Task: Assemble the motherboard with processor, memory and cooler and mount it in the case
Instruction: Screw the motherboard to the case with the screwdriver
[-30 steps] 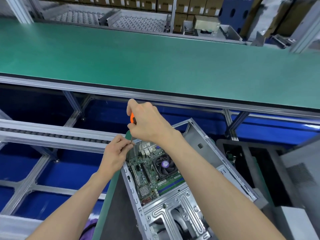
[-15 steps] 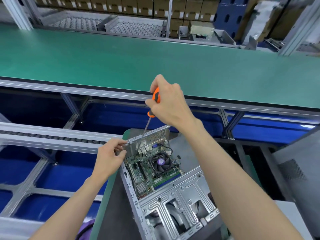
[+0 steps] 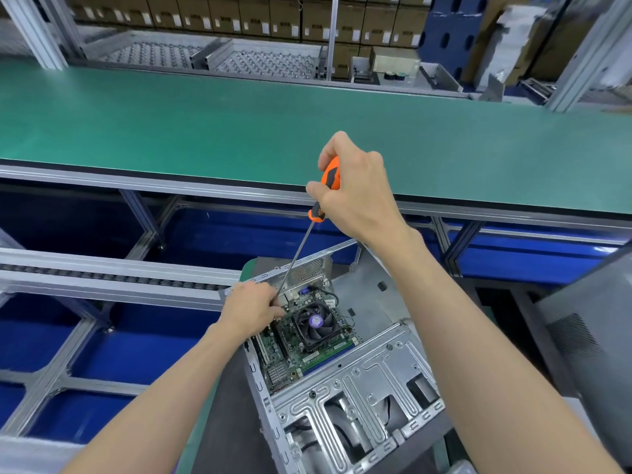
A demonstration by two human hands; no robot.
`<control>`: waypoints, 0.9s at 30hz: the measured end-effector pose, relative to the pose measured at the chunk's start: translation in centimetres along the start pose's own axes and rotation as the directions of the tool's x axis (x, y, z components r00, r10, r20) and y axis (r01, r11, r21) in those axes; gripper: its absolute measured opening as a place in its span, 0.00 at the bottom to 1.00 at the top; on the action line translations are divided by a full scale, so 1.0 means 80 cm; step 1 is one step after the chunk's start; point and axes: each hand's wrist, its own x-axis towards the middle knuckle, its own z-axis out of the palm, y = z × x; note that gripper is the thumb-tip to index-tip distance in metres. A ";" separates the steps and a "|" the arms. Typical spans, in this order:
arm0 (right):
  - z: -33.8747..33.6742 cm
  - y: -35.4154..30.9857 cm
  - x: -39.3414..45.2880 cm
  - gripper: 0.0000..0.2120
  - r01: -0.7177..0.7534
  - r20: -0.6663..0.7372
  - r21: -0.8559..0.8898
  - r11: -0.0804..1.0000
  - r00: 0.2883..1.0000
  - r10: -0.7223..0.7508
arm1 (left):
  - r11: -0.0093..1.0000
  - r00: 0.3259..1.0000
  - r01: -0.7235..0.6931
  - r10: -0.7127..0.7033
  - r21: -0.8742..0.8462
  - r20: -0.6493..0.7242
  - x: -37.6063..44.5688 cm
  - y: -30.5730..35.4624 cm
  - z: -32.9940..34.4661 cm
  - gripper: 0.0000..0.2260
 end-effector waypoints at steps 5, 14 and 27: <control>-0.009 0.002 0.000 0.11 -0.007 -0.016 -0.003 1.000 1.000 0.007 | 1.000 0.999 -0.017 0.017 -0.004 -0.034 -0.003 -0.003 0.006 0.07; -0.003 0.008 0.001 0.11 0.010 0.010 -0.037 0.999 1.000 -0.010 | 0.954 0.983 0.007 -0.062 -0.299 -0.173 -0.013 -0.003 -0.008 0.08; -0.005 0.011 0.000 0.11 0.003 0.008 -0.023 1.000 1.000 -0.003 | 0.788 0.938 0.084 -0.269 -0.610 -0.218 -0.033 -0.009 -0.009 0.08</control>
